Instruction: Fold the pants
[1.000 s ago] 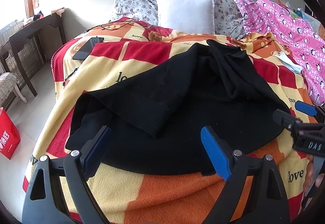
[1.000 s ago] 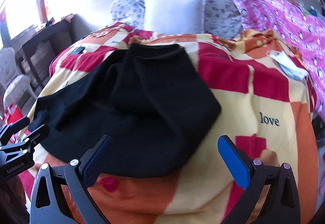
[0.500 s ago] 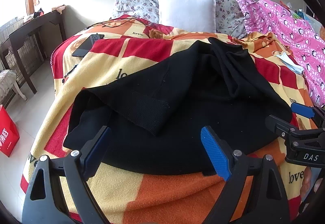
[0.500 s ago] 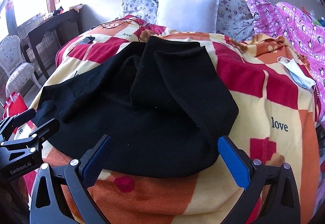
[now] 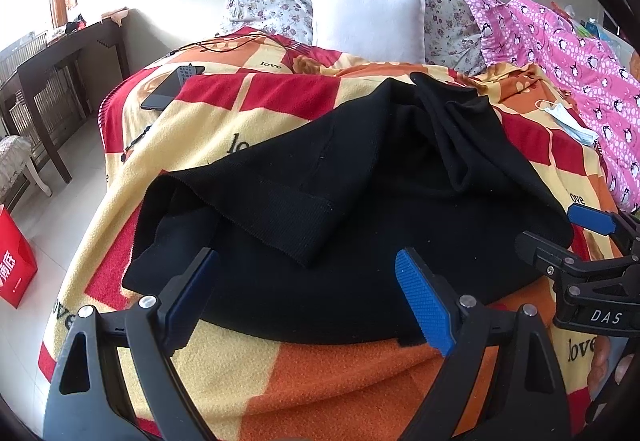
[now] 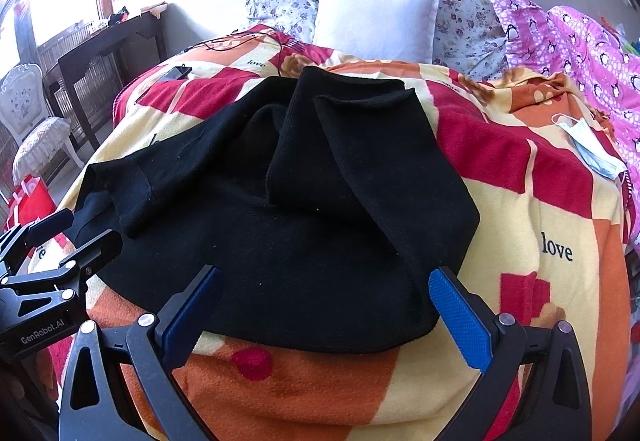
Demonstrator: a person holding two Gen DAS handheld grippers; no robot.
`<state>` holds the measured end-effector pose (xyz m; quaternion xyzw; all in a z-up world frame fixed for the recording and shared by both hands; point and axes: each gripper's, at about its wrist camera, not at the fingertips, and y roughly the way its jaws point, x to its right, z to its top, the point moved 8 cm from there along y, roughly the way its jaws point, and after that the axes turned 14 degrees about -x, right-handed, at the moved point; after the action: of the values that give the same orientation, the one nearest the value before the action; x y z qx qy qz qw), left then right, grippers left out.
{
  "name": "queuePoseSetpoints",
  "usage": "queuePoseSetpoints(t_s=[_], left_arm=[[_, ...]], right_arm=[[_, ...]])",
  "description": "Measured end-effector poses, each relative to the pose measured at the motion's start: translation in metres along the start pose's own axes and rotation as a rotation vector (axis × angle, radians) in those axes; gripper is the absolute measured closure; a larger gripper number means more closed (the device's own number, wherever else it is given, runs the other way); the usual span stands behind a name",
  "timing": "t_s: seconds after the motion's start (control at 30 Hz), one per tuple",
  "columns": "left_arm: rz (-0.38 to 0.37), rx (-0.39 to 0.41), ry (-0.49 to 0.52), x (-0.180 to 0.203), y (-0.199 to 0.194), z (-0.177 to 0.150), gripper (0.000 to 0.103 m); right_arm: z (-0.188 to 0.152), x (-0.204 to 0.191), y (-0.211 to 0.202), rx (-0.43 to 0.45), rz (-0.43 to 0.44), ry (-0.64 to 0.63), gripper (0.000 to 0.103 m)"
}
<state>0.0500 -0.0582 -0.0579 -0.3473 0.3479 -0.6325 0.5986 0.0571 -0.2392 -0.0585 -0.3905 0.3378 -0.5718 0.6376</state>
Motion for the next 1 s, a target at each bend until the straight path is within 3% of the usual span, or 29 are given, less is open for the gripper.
queuePoseSetpoints(t_s=[1.0], left_arm=[[-0.008,-0.045,-0.029,-0.004,0.017,-0.003,0.013]], right_arm=[[0.004,0.005,0.016,-0.033,-0.005,0.003,0.001]])
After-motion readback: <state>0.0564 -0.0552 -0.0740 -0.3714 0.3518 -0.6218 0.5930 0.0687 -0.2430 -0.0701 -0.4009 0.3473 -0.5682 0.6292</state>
